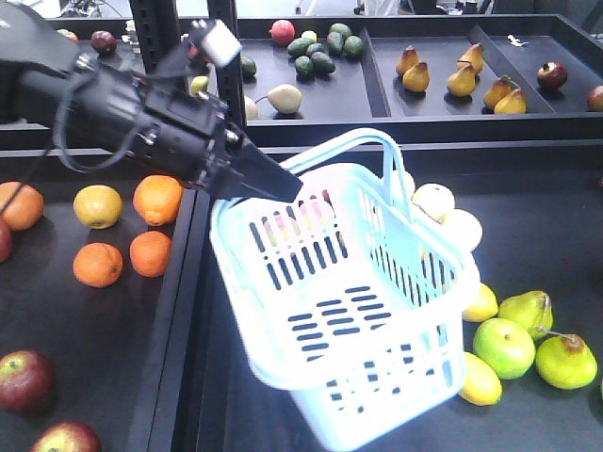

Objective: Pick three apples into basket with both arms
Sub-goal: 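Lift the basket by its handle with the left gripper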

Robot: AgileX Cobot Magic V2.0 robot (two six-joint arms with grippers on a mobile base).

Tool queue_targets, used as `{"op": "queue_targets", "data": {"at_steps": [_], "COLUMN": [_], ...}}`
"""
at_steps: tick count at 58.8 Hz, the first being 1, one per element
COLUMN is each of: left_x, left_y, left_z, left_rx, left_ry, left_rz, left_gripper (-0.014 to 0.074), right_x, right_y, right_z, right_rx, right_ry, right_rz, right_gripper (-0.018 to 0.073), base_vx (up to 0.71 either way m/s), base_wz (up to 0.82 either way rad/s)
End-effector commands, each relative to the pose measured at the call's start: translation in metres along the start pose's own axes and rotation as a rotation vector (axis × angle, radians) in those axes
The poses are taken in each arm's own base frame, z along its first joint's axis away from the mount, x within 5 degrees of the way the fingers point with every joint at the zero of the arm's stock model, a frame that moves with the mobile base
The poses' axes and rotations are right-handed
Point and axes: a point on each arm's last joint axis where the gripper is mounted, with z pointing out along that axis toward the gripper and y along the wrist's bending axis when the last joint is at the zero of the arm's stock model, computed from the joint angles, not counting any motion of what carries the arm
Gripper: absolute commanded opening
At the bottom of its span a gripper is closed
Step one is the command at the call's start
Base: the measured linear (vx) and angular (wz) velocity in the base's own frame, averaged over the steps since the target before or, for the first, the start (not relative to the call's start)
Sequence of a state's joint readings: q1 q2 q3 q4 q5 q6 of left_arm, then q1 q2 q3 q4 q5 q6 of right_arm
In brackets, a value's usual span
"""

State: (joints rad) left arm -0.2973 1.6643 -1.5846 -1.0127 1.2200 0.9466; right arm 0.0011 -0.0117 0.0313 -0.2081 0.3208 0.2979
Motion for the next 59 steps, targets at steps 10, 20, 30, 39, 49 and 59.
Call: {"op": "queue_targets", "data": {"at_steps": [10, 20, 30, 39, 49, 59], "left_x": [-0.022, -0.016, -0.005, 0.013, 0.046, 0.074], "left_y": [-0.067, -0.097, -0.121, -0.132, -0.14, -0.153], "left_z": [-0.051, -0.08, -0.096, -0.1, -0.097, -0.099], "left_rx": [-0.029, -0.154, -0.208, -0.238, -0.263, -0.299], "left_ry": [-0.088, -0.068, -0.1, -0.144, -0.158, -0.201], "left_rz": [-0.004, -0.013, 0.005, -0.028, -0.078, -0.088], "left_gripper": [-0.0008, -0.0008, -0.0008, -0.0008, -0.0008, -0.0008], "right_x": [-0.004, -0.004, -0.004, -0.004, -0.004, -0.004], "right_y": [0.001, 0.001, 0.001, 0.001, 0.001, 0.001], "right_z": [0.001, 0.001, 0.001, 0.001, 0.001, 0.001], "right_rx": [-0.013, -0.013, -0.013, -0.013, -0.013, -0.013], "right_ry": [-0.064, -0.064, -0.064, -0.064, -0.064, -0.064], "right_rz": [-0.016, -0.016, -0.016, -0.016, -0.016, -0.016], "right_gripper": [-0.0005, -0.0005, -0.0005, -0.0005, -0.0005, -0.0005], "base_vx": [0.0, 0.0, 0.0, 0.0, 0.0, 0.0], "base_wz": [0.0, 0.0, 0.0, 0.0, 0.0, 0.0]}}
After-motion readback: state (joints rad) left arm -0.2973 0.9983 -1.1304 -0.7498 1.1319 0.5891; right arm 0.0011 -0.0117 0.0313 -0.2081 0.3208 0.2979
